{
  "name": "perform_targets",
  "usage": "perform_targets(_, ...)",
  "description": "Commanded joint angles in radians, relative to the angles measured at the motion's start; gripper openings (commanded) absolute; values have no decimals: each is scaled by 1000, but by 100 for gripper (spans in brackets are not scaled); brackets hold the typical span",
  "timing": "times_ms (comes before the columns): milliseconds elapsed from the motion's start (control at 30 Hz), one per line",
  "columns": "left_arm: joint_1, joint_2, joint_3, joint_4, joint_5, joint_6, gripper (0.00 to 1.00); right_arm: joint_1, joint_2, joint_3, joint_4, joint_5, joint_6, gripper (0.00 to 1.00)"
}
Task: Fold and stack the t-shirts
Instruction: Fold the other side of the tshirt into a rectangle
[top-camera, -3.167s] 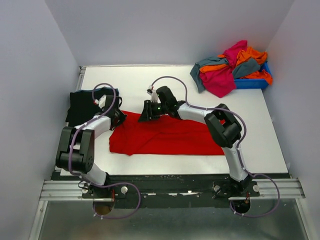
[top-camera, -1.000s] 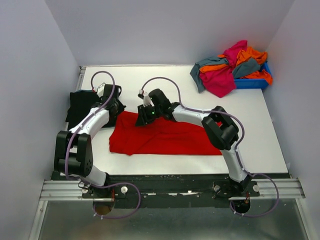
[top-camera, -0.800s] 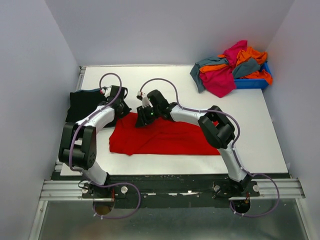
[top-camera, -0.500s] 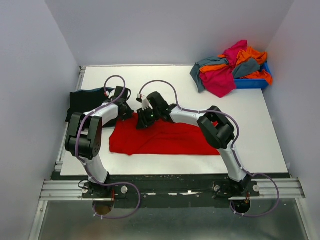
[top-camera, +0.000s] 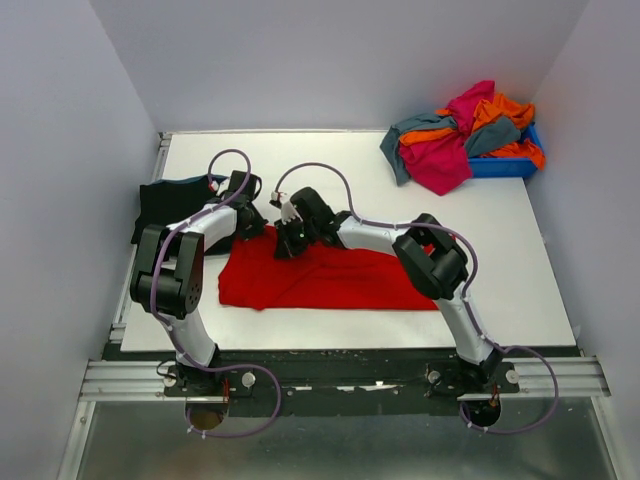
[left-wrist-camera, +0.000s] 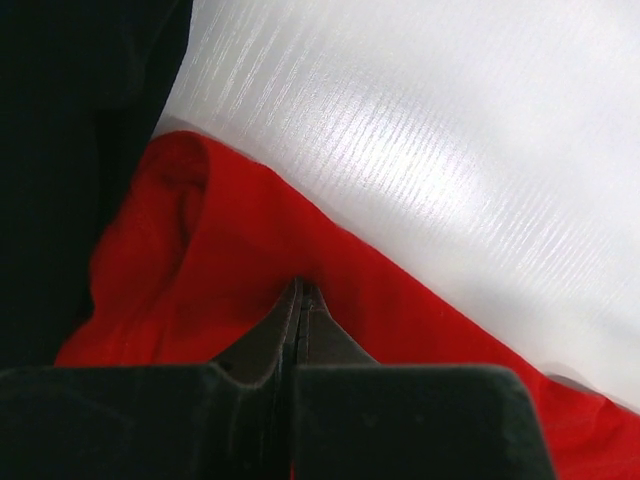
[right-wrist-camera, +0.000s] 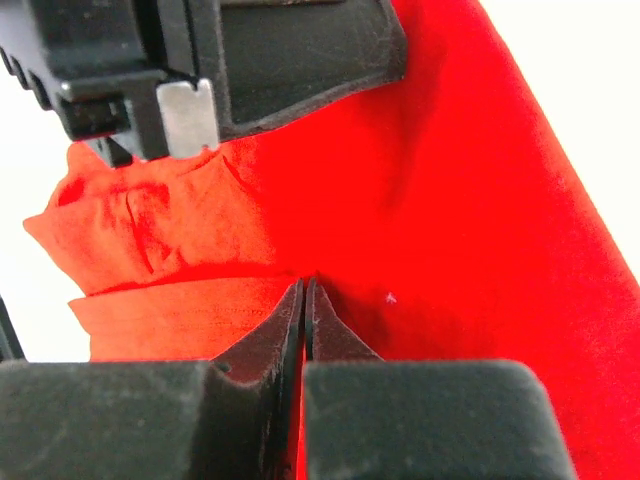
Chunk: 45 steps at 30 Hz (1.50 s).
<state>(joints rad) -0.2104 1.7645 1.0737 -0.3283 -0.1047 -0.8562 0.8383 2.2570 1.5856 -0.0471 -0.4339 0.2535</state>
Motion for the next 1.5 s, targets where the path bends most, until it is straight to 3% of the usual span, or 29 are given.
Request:
perform_targets(0, 6, -2, 9, -14, -29, 8, 0, 15, -40, -25, 1, 34, 3, 2)
perform_targets(433, 6, -8, -34, 26, -46, -7, 0, 18, -345, -403, 30, -3, 161, 1)
perform_targets(700, 5, -34, -54, 28, -69, -18, 0, 41, -487, -620, -95, 17, 288, 1)
perform_targets(767, 3, -31, -55, 29, -66, -20, 0, 39, -522, -663, -105, 33, 293, 6)
perform_targets(833, 3, -28, -55, 32, -63, -20, 0, 39, -563, -693, -120, 73, 300, 20)
perform_targets(933, 2, -31, -55, 34, -59, -18, 0, 39, -623, -705, -160, 95, 296, 30)
perform_targets(1100, -6, -54, -38, 22, -64, -1, 0, 39, -697, -673, -230, 155, 283, 35)
perform_targets(1233, -18, -97, -23, -3, -81, 8, 0, 39, -666, -601, -241, 161, 282, 34)
perform_targets(1467, -37, -197, -23, -60, -105, 17, 0, 39, -490, -559, -145, 58, 329, 9)
